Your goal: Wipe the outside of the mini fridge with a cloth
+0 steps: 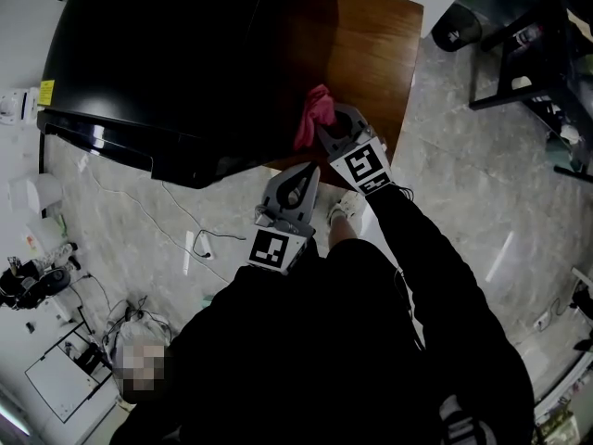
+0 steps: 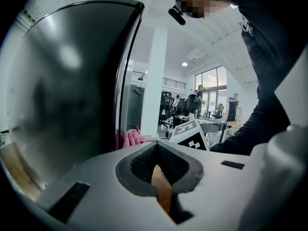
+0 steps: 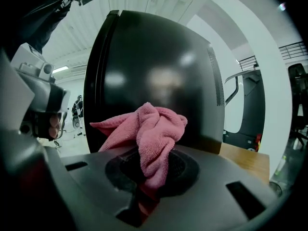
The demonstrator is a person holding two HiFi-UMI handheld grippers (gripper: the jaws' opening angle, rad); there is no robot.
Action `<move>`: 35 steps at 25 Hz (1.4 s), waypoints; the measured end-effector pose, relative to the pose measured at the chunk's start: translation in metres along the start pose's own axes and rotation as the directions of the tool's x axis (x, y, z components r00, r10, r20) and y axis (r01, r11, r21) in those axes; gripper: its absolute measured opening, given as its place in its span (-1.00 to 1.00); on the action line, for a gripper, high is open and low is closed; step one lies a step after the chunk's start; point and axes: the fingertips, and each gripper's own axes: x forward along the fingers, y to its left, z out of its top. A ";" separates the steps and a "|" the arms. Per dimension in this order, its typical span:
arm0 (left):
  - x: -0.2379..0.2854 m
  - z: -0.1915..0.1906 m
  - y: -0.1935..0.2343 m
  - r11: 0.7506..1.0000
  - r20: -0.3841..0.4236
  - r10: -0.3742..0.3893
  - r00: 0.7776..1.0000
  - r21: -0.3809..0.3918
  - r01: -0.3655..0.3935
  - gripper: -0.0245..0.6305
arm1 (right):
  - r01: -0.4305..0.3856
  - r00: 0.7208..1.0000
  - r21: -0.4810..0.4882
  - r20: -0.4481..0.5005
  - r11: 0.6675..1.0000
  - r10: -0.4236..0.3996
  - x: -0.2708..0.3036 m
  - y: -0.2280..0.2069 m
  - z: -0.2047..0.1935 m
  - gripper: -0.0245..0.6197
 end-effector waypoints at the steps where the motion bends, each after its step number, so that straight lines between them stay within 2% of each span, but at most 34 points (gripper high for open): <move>1: 0.000 -0.002 0.000 1.000 -0.003 0.000 1.000 -0.003 0.000 -0.91 | -0.003 1.000 0.005 -0.018 1.000 0.003 0.002 0.000 -0.007 -0.78; 8: 0.001 -0.009 0.002 1.000 -0.017 -0.004 1.000 0.010 0.004 -0.91 | -0.029 0.981 0.021 -0.193 0.999 0.033 0.014 0.003 -0.055 -0.78; 13: -0.009 0.007 -0.003 1.000 -0.006 0.002 1.000 0.017 -0.002 -0.91 | 0.005 0.990 0.053 -0.142 0.999 0.003 -0.003 -0.004 -0.038 -0.78; 18: -0.034 0.035 -0.002 1.000 0.031 -0.006 1.000 0.004 0.006 -0.91 | 0.042 0.999 0.080 -0.034 0.996 -0.039 -0.043 -0.003 0.014 -0.78; 24: -0.078 0.065 -0.001 0.999 0.051 -0.052 0.997 -0.003 0.052 -0.91 | 0.079 0.992 0.062 0.089 0.995 -0.084 -0.098 0.018 0.101 -0.78; 29: -0.116 0.093 0.001 0.986 0.085 -0.167 0.982 -0.010 0.169 -0.91 | 0.127 0.977 0.082 0.162 0.989 -0.138 -0.127 0.044 0.158 -0.78; 35: -0.183 0.148 0.042 0.984 0.159 -0.177 0.971 0.007 0.178 -0.91 | 0.191 0.949 0.011 0.254 0.981 -0.188 -0.131 0.084 0.253 -0.78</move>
